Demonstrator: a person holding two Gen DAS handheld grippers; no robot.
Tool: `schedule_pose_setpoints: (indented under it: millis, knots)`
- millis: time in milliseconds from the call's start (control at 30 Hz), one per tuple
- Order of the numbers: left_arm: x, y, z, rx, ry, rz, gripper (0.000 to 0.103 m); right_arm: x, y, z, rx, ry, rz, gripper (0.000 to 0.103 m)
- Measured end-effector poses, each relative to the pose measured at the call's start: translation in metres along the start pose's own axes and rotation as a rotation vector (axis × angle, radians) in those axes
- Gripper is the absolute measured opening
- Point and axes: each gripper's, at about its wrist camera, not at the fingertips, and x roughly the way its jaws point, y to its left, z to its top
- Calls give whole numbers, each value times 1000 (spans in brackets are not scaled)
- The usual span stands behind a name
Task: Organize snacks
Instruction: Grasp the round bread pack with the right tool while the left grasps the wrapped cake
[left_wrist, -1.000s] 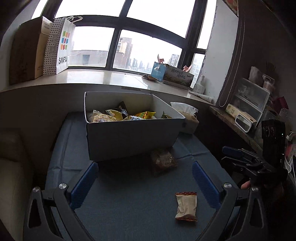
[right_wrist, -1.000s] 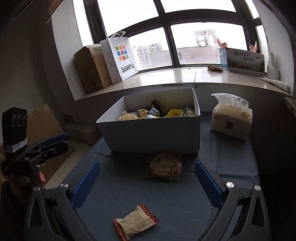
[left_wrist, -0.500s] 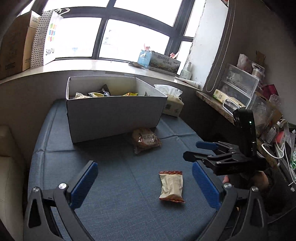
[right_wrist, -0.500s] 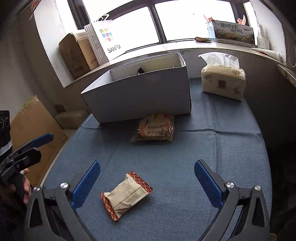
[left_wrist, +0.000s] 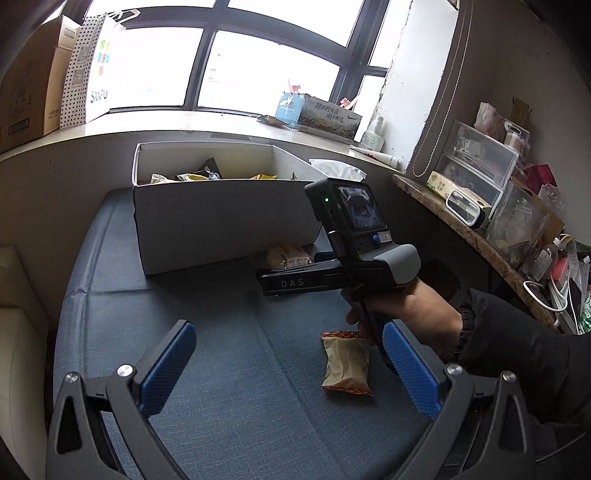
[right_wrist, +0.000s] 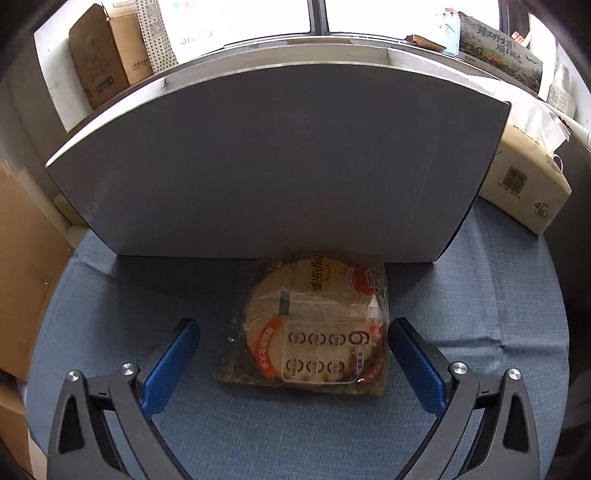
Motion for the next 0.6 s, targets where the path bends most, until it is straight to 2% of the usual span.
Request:
schedule_pose_setpoints:
  millis: [33,100,133,333,500,600]
  knots:
    - [1,0,-1,-1,3,-2,103,2,-1,0,5,-1,12,103]
    - [2,0,-2,2,8,1,103,2,-1,-2,-6,1,-10,83]
    - [2,-1,-2,5,10,3,103,0,0,-3,-17,2,-12,80]
    - [7,-7,-3,36,33,-12,103,-21,-11,-18,-13,-15,80,78]
    - [21,-27,-6,134,92,-59,103,-77,-41,-29,37,-123,143,78]
    - [40,-43,-9,180,153,-75,103,-115,-66,-42,87,-187,138,78]
